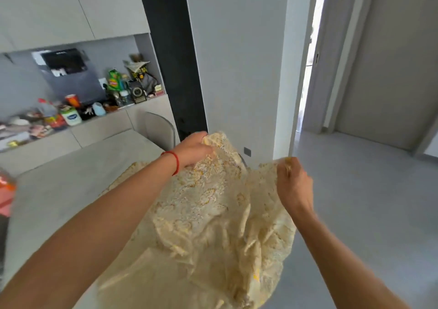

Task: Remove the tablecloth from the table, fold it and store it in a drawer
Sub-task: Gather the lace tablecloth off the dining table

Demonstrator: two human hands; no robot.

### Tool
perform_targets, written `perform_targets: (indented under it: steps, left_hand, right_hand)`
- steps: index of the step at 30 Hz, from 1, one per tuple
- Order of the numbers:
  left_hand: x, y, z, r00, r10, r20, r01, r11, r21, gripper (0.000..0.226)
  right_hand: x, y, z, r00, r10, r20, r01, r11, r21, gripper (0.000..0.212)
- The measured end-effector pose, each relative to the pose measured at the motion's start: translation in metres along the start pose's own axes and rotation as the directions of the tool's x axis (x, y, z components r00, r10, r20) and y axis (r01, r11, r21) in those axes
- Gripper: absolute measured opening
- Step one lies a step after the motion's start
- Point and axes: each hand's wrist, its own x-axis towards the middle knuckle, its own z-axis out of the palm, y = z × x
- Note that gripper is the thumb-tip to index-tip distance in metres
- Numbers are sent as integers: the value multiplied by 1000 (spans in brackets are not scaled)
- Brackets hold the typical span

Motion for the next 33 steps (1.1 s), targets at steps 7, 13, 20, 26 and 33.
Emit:
perform_targets:
  steps: [7,13,20,26,33]
  left_hand:
    - [-63,144,-4,985,-9,-173,10,1000,1,28]
    - [-101,144,-42,879,-250,-405,202,966,-159,28]
    - [-192,3,-58,712,-599,-367,368,763,-531,13]
    - [-254,-114,-71,757,-643,-115,341,539,-770,26]
    - [-295,-106,-2,842,-533,89,480,662,-575,21]
  right_hand:
    - [36,-55,-150,979,-193,-57,195,980,34,19]
    - [39,-76,-236,981,-188,-54,180,977,-117,31]
    - [-1,-35,-295,980,8,-199,-39,988,-150,22]
    - [-37,16,-331,908,243,-342,-324,924,-204,26]
    - [-107,46,-291,957,288,-23,-289,955,-60,14]
